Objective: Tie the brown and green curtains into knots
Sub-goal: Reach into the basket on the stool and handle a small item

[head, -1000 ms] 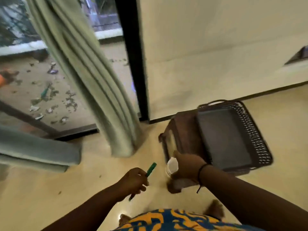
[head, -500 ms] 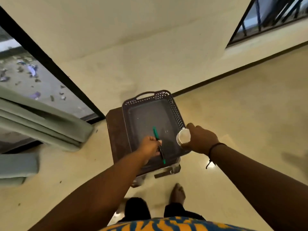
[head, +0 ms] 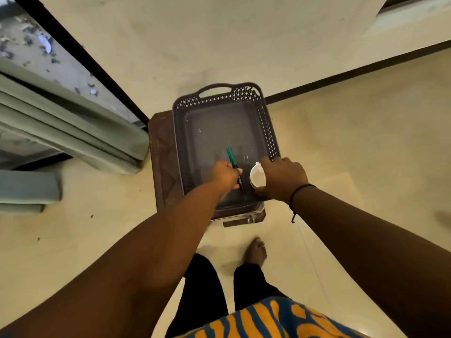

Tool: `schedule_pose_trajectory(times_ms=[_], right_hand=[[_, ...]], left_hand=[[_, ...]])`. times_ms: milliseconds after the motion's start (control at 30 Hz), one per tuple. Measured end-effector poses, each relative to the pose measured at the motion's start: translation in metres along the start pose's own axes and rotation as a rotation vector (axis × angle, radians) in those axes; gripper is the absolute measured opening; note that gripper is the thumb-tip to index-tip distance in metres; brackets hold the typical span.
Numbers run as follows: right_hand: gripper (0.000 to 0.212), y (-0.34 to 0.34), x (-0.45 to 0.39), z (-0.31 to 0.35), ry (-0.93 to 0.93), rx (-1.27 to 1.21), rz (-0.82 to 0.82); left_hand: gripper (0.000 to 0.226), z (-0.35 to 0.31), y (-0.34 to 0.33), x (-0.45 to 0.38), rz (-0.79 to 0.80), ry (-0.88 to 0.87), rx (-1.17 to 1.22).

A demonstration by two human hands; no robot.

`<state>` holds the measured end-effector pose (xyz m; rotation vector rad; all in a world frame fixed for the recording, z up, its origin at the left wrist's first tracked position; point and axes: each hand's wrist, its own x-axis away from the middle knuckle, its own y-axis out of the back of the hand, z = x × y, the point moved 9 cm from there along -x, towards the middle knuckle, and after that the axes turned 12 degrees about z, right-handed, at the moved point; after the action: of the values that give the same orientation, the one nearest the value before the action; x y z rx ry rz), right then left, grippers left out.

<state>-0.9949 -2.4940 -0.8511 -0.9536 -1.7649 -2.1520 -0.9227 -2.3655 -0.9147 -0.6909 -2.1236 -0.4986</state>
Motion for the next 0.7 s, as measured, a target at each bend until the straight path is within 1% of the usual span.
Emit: schedule_pose_trajectory(times_ms=[100, 200, 233, 300, 367, 433, 533, 600, 700], right_hand=[[0.07, 0.0, -0.007, 0.009, 0.01, 0.075, -0.082], [0.074, 0.004, -0.008, 0.011, 0.0, 0.085, -0.072], [0.075, 0.004, -0.006, 0.011, -0.007, 0.094, -0.058], [0.079, 0.008, 0.0, 0.015, -0.023, 0.156, -0.029], [0.082, 0.021, 0.004, 0.027, -0.033, 0.233, -0.023], [0.082, 0.043, 0.01, 0.056, 0.007, 0.274, -0.063], [0.071, 0.068, 0.016, 0.113, 0.147, 0.298, -0.13], [0.065, 0.074, 0.019, 0.155, 0.23, 0.338, -0.12], [0.057, 0.08, 0.021, 0.222, 0.324, 0.411, -0.085]], left_hand=[[0.03, 0.013, -0.006, -0.012, -0.007, 0.029, 0.025], [0.015, 0.014, -0.003, -0.014, -0.011, 0.0, -0.052], [0.016, 0.014, 0.0, -0.013, -0.011, -0.021, -0.122], [0.02, 0.007, 0.007, -0.004, -0.003, -0.075, -0.354], [0.016, -0.003, 0.02, 0.016, -0.005, -0.134, -0.558], [0.013, -0.012, 0.049, 0.046, -0.028, -0.206, -0.626], [0.01, -0.015, 0.107, 0.093, -0.08, -0.321, -0.709], [0.012, 0.002, 0.161, 0.126, -0.168, -0.323, -0.768], [0.014, 0.046, 0.246, 0.163, -0.295, -0.243, -0.789]])
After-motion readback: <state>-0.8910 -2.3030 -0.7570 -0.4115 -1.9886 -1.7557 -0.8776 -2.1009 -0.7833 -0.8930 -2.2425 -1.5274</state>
